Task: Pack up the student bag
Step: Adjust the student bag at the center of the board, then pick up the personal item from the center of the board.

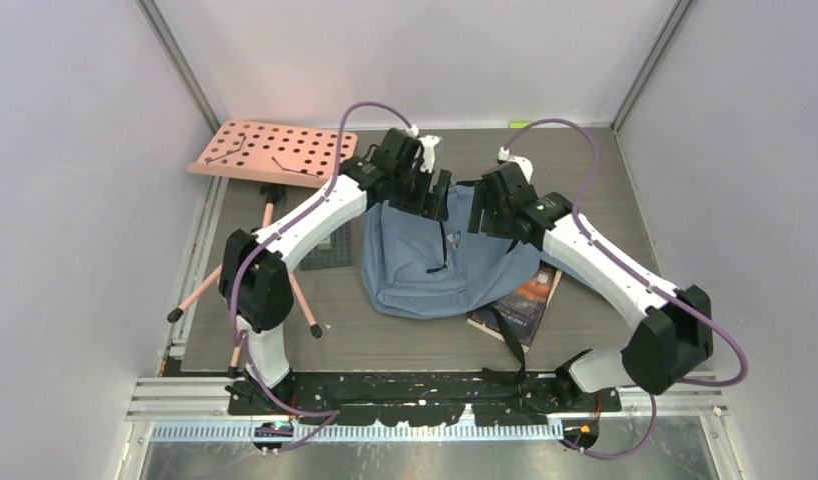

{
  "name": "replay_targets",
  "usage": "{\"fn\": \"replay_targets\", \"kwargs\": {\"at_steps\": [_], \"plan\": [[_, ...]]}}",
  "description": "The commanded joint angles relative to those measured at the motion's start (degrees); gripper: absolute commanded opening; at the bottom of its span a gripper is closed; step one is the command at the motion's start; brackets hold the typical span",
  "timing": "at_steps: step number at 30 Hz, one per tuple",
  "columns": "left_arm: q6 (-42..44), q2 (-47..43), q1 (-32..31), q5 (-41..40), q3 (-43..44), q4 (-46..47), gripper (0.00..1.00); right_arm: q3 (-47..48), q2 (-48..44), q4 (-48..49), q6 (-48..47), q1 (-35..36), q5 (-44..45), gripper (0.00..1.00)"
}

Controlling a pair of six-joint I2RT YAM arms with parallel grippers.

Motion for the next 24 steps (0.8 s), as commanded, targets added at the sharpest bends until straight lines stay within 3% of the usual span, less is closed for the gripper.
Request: {"fn": "replay_targets", "kwargs": {"at_steps": [1, 7, 16, 18, 24], "plan": [[-5.0, 1.2, 0.3, -1.5, -4.0, 7.1, 0.78, 1.7, 3.7, 7.7, 0.8, -0.8, -1.2, 0.72], [-5.4, 4.0, -1.8, -4.3, -3.6, 9.3, 0.8, -2.3, 4.3, 11.9, 2.9, -1.5, -1.1, 0.72], [-3.5, 9.1, -3.2, -10.8, -2.1, 5.5, 0.81, -7.7, 1.1, 13.4, 3.3, -3.2, 0.2, 0.73], [-3.2, 9.1, -3.3, -11.0, -2.2, 4.6, 0.74, -8.0, 1.2, 13.6, 3.1, -3.3, 0.4, 0.72], [-3.1, 4.0, -3.2, -11.9, -8.2, 6.3, 0.35, -7.2, 4.8, 16.1, 3.1, -3.3, -3.5, 0.71]]}}
